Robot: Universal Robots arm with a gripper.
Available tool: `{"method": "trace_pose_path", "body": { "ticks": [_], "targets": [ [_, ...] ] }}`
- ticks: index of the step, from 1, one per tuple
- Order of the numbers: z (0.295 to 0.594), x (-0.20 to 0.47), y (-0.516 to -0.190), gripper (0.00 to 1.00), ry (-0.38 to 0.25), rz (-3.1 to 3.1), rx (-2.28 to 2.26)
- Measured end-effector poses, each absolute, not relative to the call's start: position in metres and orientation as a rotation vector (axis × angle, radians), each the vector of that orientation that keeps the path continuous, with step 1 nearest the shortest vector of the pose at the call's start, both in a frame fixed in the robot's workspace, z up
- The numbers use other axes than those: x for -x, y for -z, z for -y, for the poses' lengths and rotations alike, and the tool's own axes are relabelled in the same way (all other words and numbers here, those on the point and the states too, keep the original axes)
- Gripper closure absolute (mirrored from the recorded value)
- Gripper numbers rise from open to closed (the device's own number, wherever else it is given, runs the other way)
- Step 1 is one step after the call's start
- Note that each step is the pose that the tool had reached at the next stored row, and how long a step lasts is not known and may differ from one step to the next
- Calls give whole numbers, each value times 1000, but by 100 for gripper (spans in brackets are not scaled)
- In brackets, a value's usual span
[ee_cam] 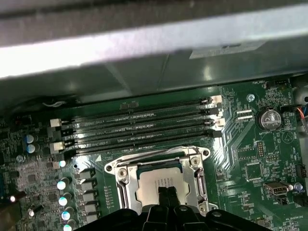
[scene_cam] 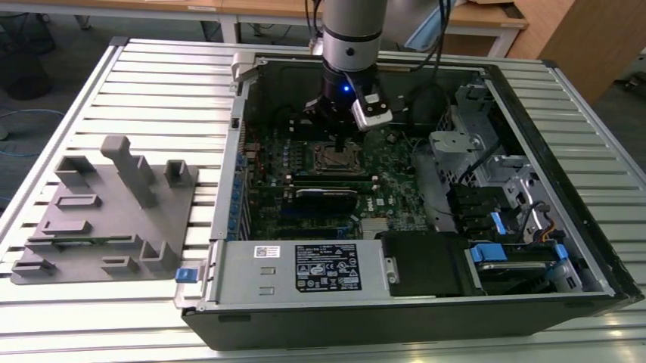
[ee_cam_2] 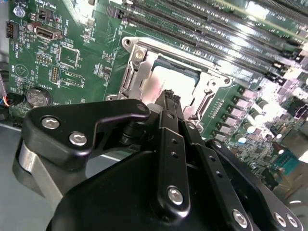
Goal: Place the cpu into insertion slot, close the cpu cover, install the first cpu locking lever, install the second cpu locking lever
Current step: 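Install the first cpu locking lever, then install the second cpu locking lever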
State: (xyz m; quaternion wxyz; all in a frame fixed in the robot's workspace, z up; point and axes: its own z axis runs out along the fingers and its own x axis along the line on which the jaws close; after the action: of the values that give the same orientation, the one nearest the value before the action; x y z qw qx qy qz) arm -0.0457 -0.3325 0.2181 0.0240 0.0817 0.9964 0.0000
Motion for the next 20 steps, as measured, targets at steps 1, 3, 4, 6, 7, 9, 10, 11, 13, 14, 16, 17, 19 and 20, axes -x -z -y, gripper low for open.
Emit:
{"method": "trace_pose_path", "body": {
  "ticks": [1, 3, 4, 6, 7, 9, 10, 11, 13, 14, 16, 17, 19, 20],
  "targets": [
    [333, 46, -218, 89, 0, -3083, -250],
    [335, 46, -218, 89, 0, -3084, -248],
    [335, 46, -218, 89, 0, -3084, -247],
    [336, 46, -218, 89, 0, -3084, -242],
    [336, 46, -218, 89, -1, -3085, -236],
    [337, 46, -218, 89, -1, -3086, -216],
    [337, 46, -218, 89, -1, -3087, -208],
    [337, 46, -218, 89, -1, -3087, -206],
    [337, 46, -218, 89, -1, -3087, -201],
    [337, 46, -218, 89, -1, -3087, -197],
    [337, 46, -218, 89, -2, -3087, -197],
    [337, 46, -218, 89, -2, -3087, -197],
    [337, 46, -219, 89, -1, -3087, -197],
    [337, 46, -219, 89, -1, -3087, -197]
  ]
}}
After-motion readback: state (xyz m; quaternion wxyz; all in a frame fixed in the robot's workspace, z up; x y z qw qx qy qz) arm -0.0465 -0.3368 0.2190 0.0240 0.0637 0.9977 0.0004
